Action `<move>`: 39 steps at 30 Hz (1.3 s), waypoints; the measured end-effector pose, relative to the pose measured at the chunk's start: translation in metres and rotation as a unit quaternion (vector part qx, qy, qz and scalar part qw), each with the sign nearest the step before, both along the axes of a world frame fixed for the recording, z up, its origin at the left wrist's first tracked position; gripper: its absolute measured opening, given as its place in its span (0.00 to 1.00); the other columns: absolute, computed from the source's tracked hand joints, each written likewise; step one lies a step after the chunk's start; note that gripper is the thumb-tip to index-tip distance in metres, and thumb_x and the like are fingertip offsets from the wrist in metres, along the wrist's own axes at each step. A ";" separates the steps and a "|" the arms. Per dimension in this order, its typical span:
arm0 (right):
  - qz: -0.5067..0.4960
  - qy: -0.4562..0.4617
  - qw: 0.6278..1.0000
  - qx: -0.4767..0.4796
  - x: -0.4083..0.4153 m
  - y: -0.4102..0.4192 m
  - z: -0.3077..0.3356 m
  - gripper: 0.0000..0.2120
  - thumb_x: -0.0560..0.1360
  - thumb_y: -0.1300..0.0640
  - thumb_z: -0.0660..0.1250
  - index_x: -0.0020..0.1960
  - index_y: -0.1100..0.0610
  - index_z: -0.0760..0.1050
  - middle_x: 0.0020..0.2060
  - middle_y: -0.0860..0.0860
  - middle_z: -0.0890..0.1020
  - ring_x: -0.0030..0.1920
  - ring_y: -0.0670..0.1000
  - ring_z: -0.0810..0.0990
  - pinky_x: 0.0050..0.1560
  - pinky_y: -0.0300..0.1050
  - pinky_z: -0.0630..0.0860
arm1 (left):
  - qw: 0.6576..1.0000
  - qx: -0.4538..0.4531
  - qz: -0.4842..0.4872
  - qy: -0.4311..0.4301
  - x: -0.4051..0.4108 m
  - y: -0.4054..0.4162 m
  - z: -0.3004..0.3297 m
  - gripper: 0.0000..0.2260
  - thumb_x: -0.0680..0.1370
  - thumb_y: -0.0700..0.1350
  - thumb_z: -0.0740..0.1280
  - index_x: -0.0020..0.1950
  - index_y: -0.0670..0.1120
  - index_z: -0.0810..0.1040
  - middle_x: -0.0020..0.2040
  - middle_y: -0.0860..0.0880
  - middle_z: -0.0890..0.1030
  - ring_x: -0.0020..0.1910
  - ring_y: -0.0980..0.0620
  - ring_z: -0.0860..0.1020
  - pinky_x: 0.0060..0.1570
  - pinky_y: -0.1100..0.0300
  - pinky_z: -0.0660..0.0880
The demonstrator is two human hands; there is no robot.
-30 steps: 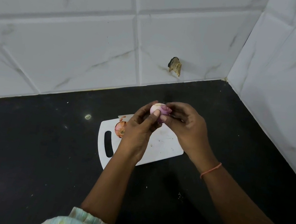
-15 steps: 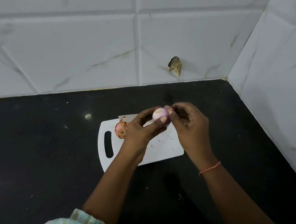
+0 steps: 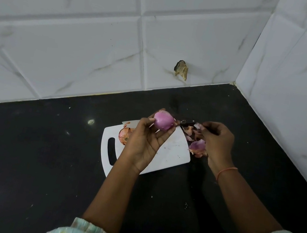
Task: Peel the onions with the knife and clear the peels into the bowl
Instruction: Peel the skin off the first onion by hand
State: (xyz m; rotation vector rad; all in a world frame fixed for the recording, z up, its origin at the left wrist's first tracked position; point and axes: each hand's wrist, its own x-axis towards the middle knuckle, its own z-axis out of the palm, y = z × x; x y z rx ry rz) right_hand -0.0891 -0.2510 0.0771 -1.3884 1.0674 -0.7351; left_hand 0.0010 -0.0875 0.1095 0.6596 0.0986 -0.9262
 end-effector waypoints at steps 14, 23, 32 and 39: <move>0.297 -0.095 0.908 -0.280 0.004 0.042 0.027 0.20 0.71 0.52 0.76 0.60 0.54 0.76 0.55 0.47 0.78 0.50 0.48 0.80 0.43 0.38 0.78 | 0.995 -0.023 -0.006 -0.093 -0.001 -0.006 -0.004 0.24 0.73 0.39 0.55 0.66 0.39 0.76 0.68 0.38 0.76 0.63 0.38 0.75 0.61 0.47 0.76; 0.329 -0.120 0.921 -0.168 0.010 0.057 0.025 0.16 0.76 0.55 0.70 0.60 0.50 0.68 0.56 0.45 0.75 0.55 0.43 0.78 0.49 0.36 0.78 | 0.994 -0.045 0.001 -0.102 -0.007 -0.009 -0.001 0.23 0.77 0.37 0.49 0.63 0.42 0.78 0.60 0.40 0.78 0.59 0.44 0.77 0.61 0.51 0.76; 0.277 -0.139 0.949 -0.063 0.019 0.072 0.028 0.08 0.83 0.63 0.55 0.50 0.51 0.64 0.46 0.48 0.74 0.40 0.35 0.77 0.37 0.30 0.72 | 0.991 -0.014 0.040 -0.124 -0.013 -0.013 -0.002 0.18 0.73 0.38 0.55 0.57 0.45 0.79 0.54 0.40 0.80 0.50 0.45 0.79 0.48 0.54 0.69; 0.138 -0.163 0.977 0.027 0.020 0.058 0.024 0.06 0.78 0.70 0.61 0.52 0.62 0.72 0.39 0.54 0.80 0.32 0.48 0.77 0.31 0.42 0.75 | 0.996 -0.008 0.026 -0.080 -0.010 -0.008 0.003 0.21 0.70 0.39 0.55 0.60 0.41 0.77 0.57 0.39 0.79 0.51 0.44 0.80 0.51 0.52 0.73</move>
